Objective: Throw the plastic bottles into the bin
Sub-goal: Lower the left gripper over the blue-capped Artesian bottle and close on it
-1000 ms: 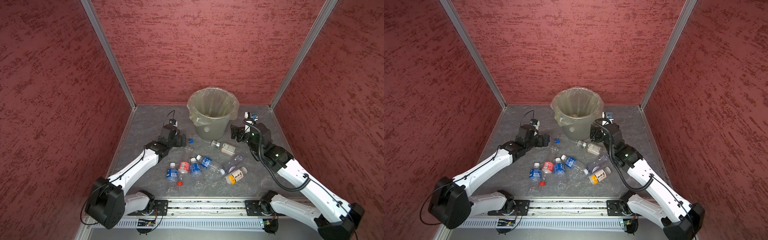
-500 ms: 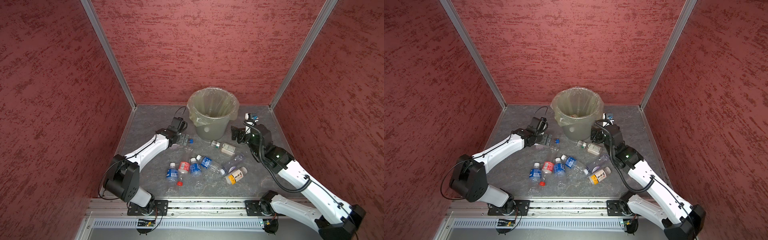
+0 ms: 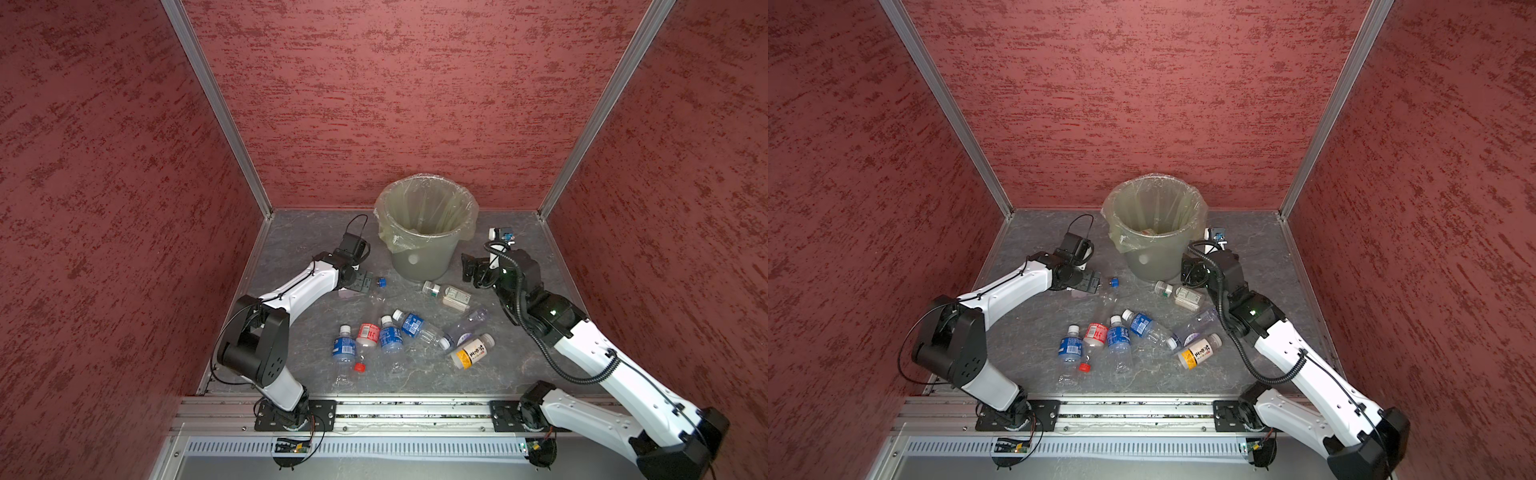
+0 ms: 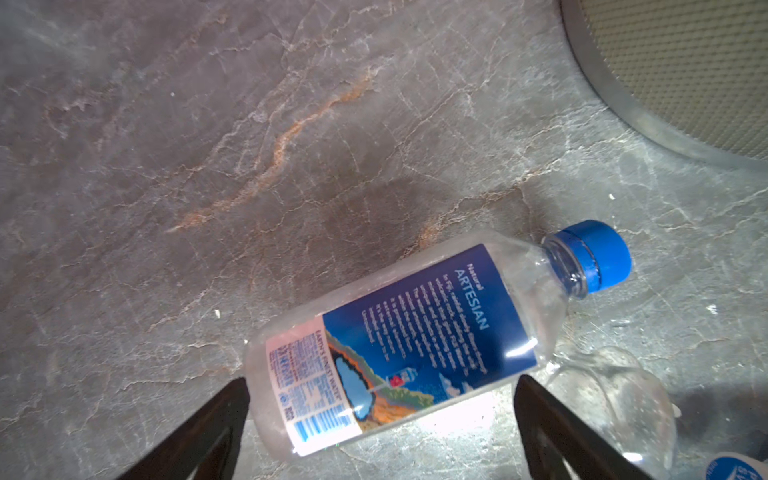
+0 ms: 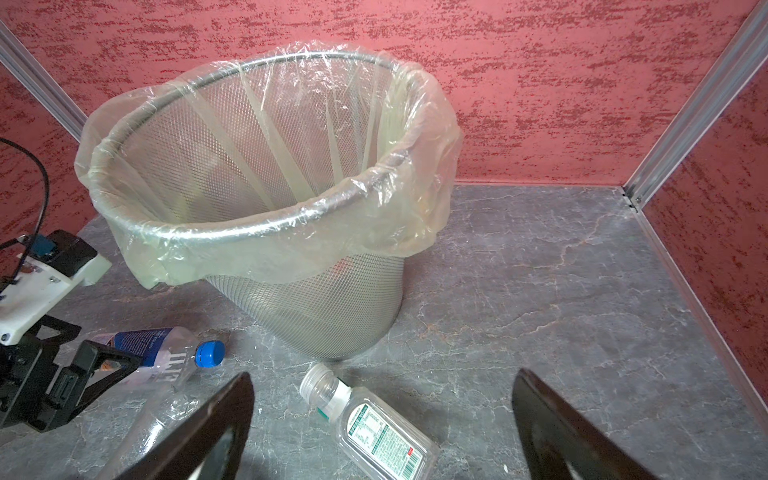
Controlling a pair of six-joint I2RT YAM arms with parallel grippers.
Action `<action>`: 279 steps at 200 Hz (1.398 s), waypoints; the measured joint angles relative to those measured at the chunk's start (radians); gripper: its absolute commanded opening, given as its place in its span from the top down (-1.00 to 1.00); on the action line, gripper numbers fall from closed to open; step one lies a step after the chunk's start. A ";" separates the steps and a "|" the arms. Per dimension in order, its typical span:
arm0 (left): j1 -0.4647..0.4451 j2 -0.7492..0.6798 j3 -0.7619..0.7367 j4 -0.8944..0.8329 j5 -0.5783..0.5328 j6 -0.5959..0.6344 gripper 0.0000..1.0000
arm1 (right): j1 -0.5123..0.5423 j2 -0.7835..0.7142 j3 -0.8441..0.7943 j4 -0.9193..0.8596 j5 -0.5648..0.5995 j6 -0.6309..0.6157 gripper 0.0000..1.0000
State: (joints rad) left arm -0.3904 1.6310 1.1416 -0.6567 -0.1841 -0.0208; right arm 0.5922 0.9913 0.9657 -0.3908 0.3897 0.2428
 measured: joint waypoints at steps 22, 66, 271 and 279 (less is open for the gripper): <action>0.006 0.026 0.002 0.001 0.020 0.005 -0.99 | 0.000 0.000 0.000 0.000 0.000 0.000 -0.95; 0.017 0.057 0.012 0.008 0.053 0.011 -0.99 | 0.000 0.006 0.000 0.001 0.001 0.000 -0.95; 0.054 0.125 0.036 -0.020 0.047 -0.021 -0.65 | 0.000 0.017 -0.009 0.001 0.002 0.005 -0.72; 0.055 0.131 0.039 -0.020 0.048 -0.024 -0.64 | 0.000 0.017 -0.010 0.000 0.002 0.006 -0.69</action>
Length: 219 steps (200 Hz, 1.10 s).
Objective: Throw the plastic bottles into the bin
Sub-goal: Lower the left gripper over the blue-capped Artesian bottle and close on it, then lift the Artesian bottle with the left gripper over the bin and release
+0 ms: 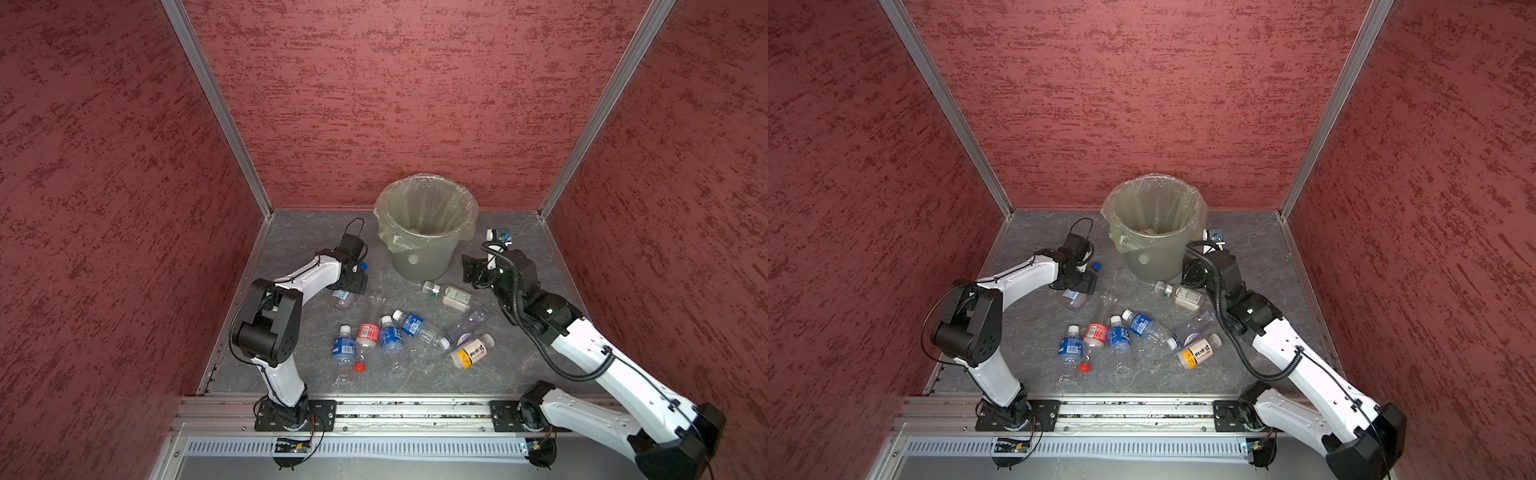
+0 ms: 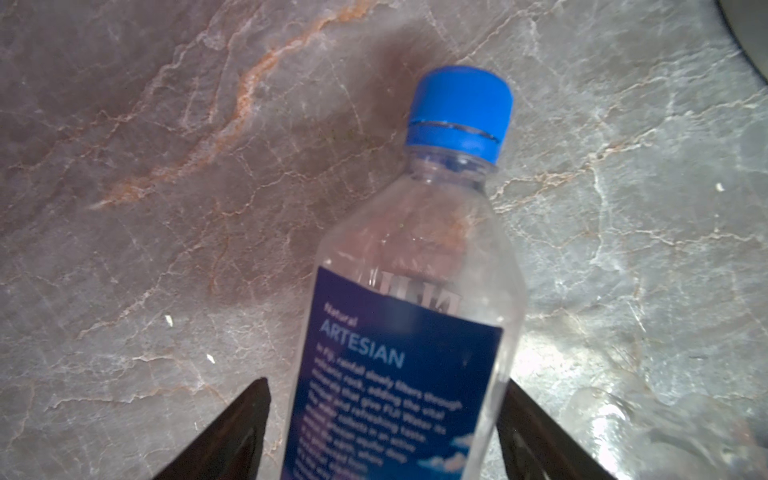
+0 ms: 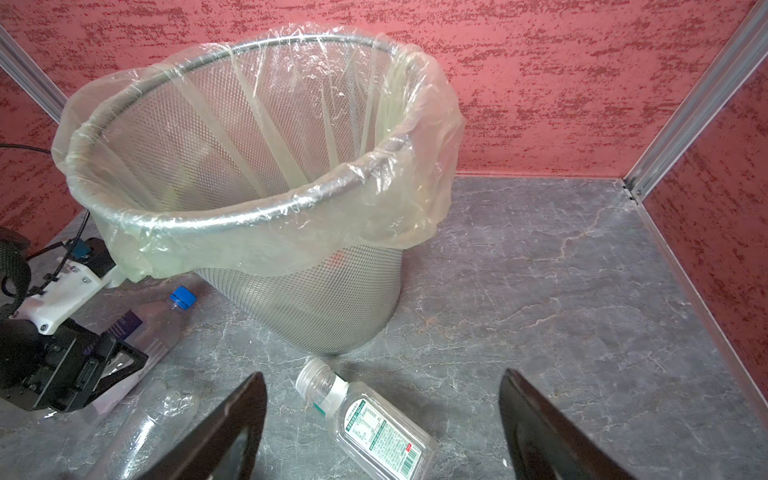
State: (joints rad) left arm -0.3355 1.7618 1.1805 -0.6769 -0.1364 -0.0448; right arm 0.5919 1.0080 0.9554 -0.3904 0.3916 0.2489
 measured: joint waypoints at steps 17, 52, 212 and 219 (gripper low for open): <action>0.001 0.013 0.003 0.000 0.002 -0.003 -0.61 | 0.000 0.000 -0.002 -0.002 -0.001 0.003 -0.64; 0.001 0.019 0.003 0.001 0.004 -0.012 -0.37 | 0.000 0.000 -0.002 -0.004 -0.003 0.005 -0.57; 0.018 -0.225 -0.129 0.098 0.027 -0.096 0.06 | 0.000 -0.042 -0.024 -0.024 -0.002 0.009 -0.46; 0.020 -0.247 -0.148 0.112 0.034 -0.101 0.06 | 0.000 -0.042 -0.026 -0.024 -0.002 0.010 -0.46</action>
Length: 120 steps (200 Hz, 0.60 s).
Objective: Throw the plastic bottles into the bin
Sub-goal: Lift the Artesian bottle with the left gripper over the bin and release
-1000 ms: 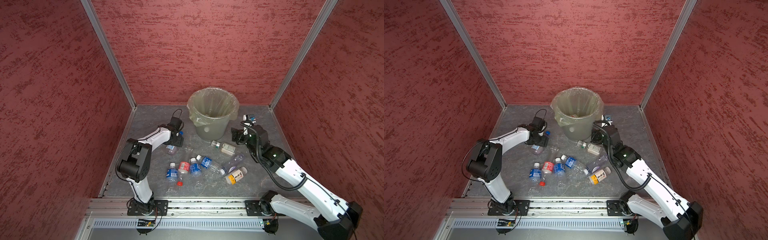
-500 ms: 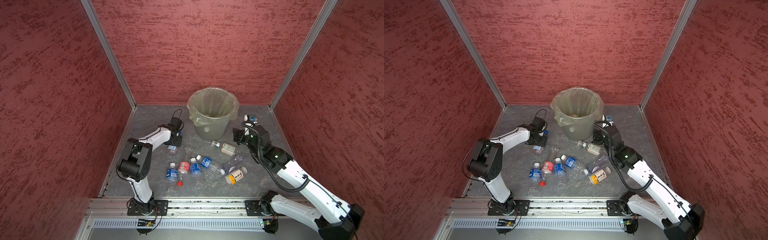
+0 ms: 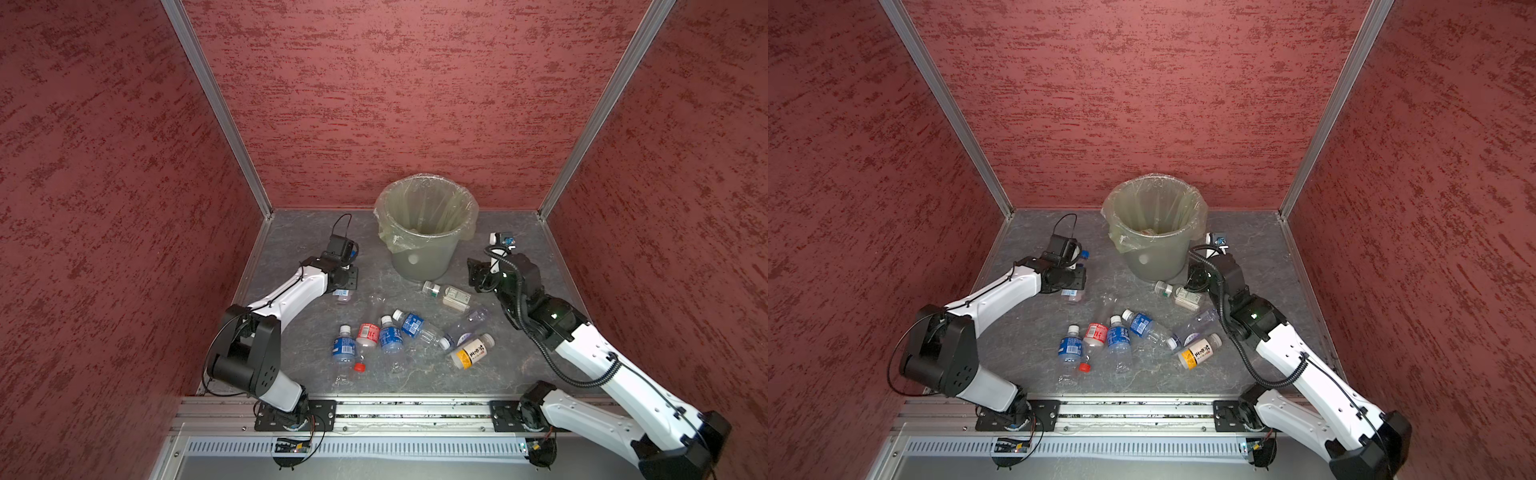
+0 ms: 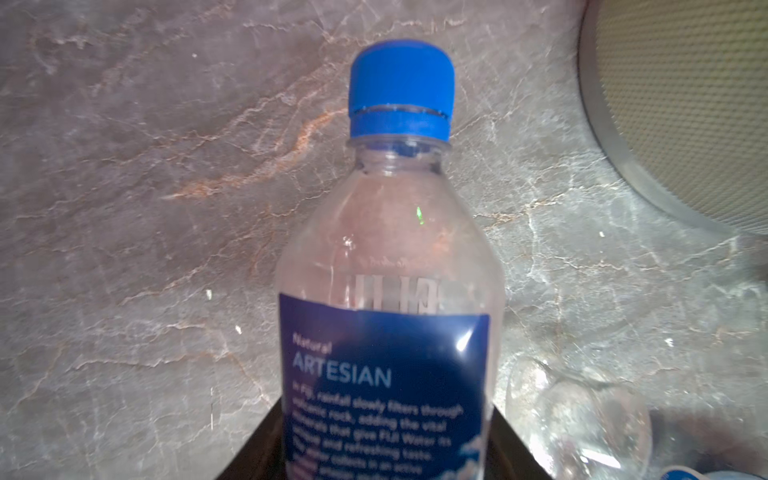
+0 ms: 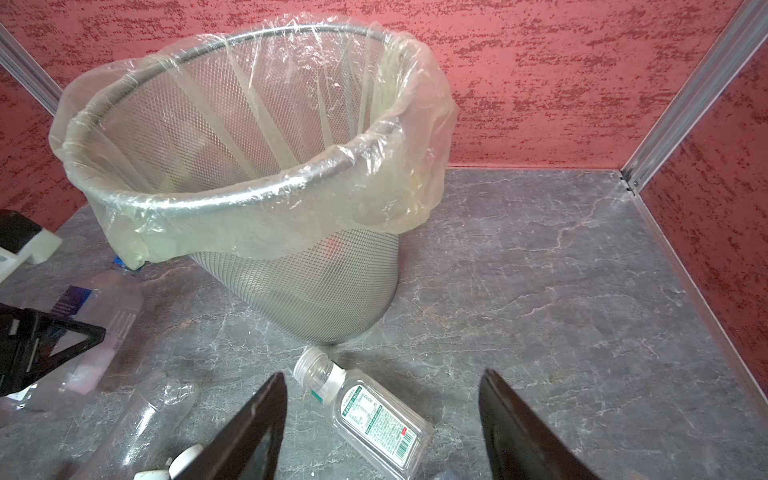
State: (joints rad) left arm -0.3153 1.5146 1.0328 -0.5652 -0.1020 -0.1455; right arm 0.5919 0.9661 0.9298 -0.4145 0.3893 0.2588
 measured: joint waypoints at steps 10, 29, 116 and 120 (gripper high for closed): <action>0.004 -0.034 -0.030 0.023 0.014 -0.007 0.06 | 0.000 -0.003 -0.006 0.000 0.000 0.002 -0.46; 0.010 -0.102 -0.086 0.058 0.042 -0.023 0.06 | 0.000 -0.004 -0.017 0.000 0.000 0.008 -0.46; 0.011 -0.428 -0.269 0.205 0.160 -0.089 0.02 | 0.000 -0.005 -0.064 0.007 0.000 0.032 -0.47; 0.011 -0.443 -0.276 0.211 0.167 -0.092 0.02 | 0.000 -0.005 -0.069 0.008 0.000 0.033 -0.47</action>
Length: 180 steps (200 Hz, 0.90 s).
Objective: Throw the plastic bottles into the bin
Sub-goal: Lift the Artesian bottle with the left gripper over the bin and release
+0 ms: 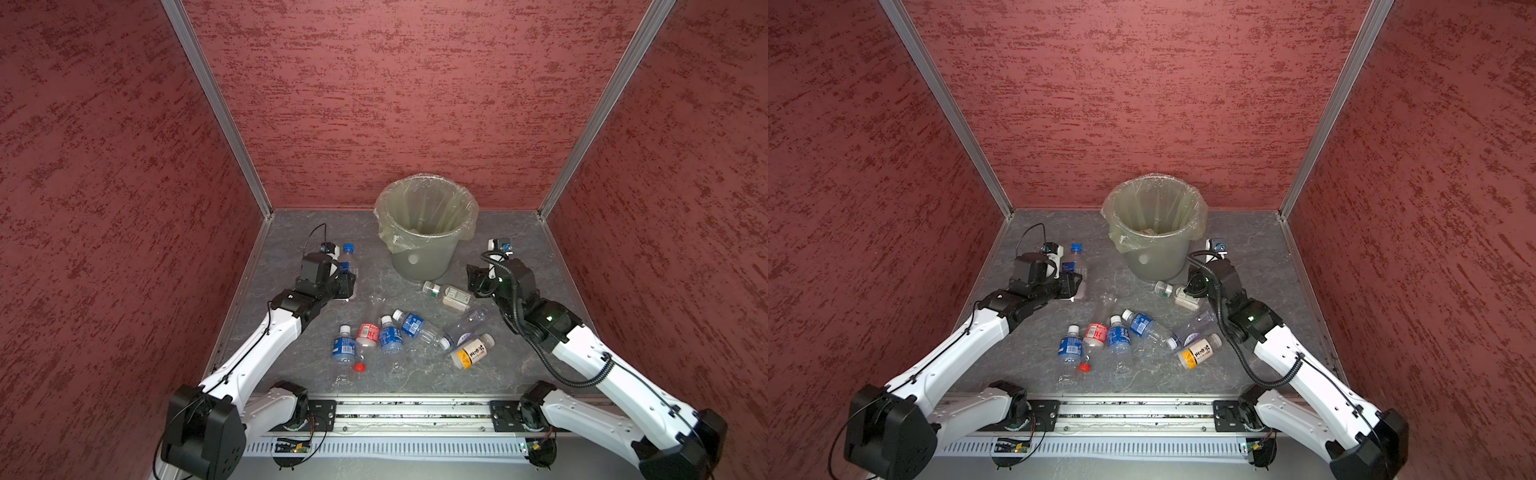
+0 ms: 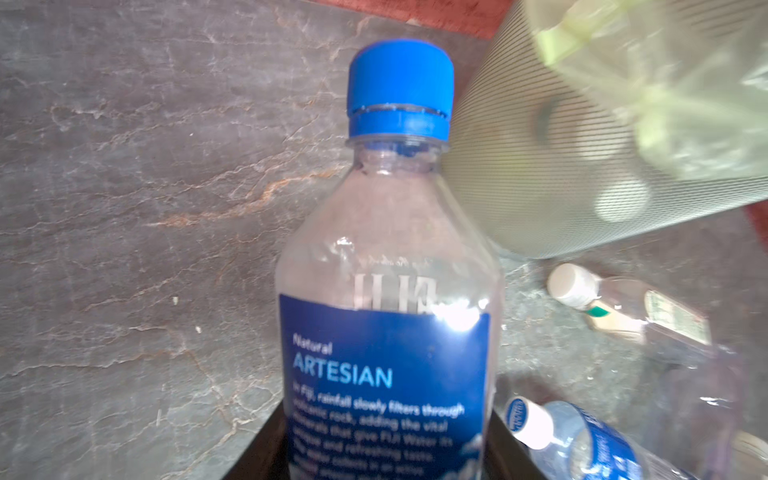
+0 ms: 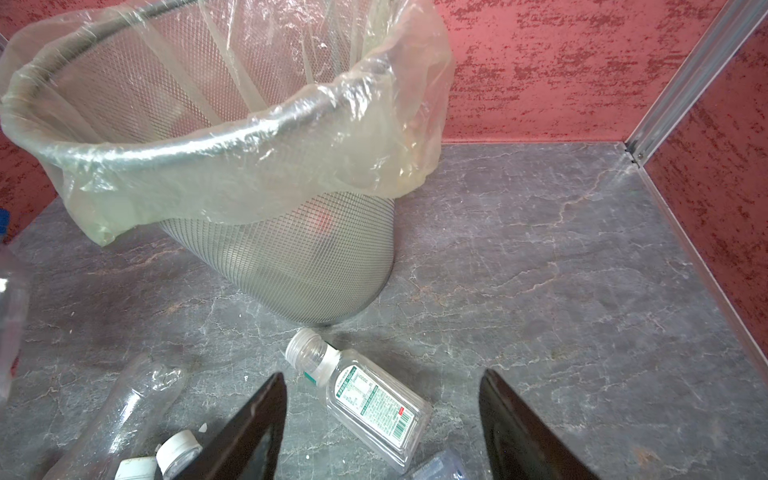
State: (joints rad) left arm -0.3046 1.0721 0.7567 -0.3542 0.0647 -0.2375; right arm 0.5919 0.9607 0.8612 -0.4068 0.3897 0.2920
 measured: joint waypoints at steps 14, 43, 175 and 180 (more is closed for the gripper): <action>-0.005 -0.056 -0.031 0.027 0.024 -0.010 0.01 | 0.000 0.000 -0.013 0.002 0.000 0.004 -0.48; -0.018 -0.159 -0.088 0.077 0.062 -0.020 0.01 | 0.000 0.000 -0.034 0.013 0.000 0.012 -0.49; -0.075 -0.615 -0.240 0.191 0.148 -0.066 -0.05 | 0.000 0.001 -0.079 0.063 0.000 0.027 -0.53; -0.076 -0.617 -0.235 0.191 0.148 -0.071 -0.05 | 0.000 0.001 -0.079 0.065 0.000 0.027 -0.52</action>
State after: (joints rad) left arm -0.3805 0.4553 0.5213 -0.1635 0.2127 -0.3080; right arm 0.5919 0.9615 0.7822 -0.3420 0.3893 0.3191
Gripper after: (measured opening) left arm 0.526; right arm 0.762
